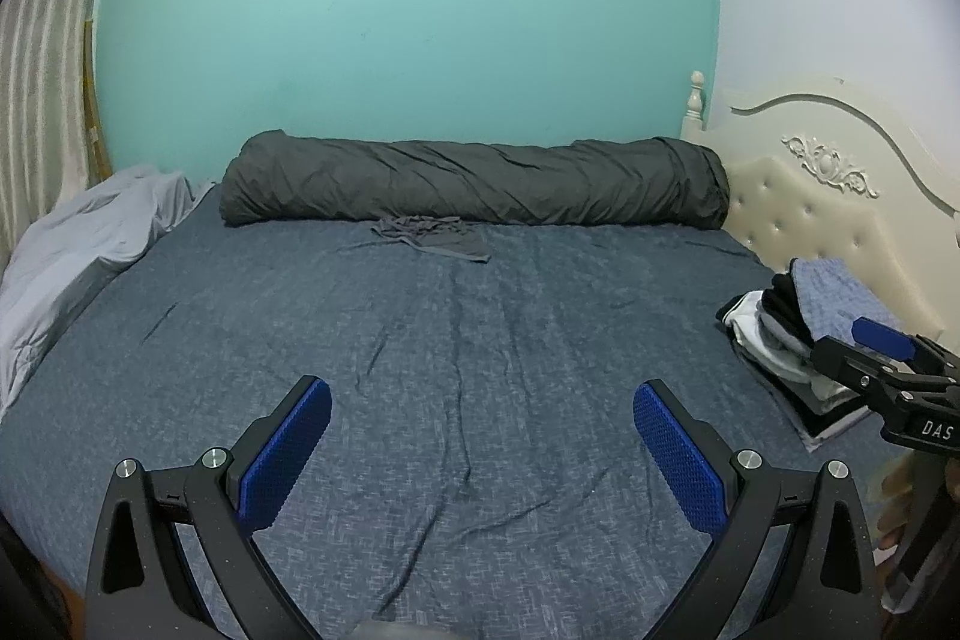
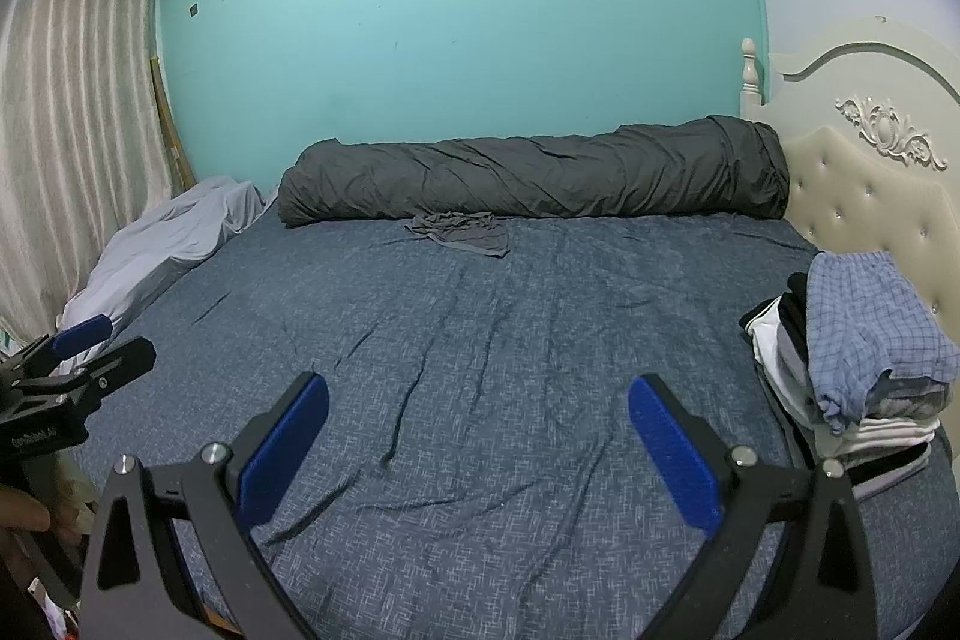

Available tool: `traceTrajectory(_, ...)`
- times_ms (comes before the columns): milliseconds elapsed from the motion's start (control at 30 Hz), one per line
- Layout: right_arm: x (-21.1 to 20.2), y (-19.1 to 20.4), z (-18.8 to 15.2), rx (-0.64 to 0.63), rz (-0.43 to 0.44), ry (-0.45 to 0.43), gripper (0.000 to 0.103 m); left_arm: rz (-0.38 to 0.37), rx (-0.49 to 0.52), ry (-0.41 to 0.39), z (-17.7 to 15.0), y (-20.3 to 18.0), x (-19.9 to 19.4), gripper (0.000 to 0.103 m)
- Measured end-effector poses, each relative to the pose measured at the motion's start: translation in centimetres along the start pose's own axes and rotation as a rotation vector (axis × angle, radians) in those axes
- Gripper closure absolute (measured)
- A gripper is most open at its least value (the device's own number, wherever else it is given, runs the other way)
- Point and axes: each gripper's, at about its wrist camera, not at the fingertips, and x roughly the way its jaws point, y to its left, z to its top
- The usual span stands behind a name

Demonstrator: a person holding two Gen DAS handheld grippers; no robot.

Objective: Fold clothes

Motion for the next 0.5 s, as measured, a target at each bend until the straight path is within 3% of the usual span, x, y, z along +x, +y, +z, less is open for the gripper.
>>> traceTrajectory(500, 0.06, -0.29, -0.29, 0.007, 0.005, 0.0, 0.002, 0.0, 0.013, -0.011, 0.25, -0.93, -0.48, 0.0)
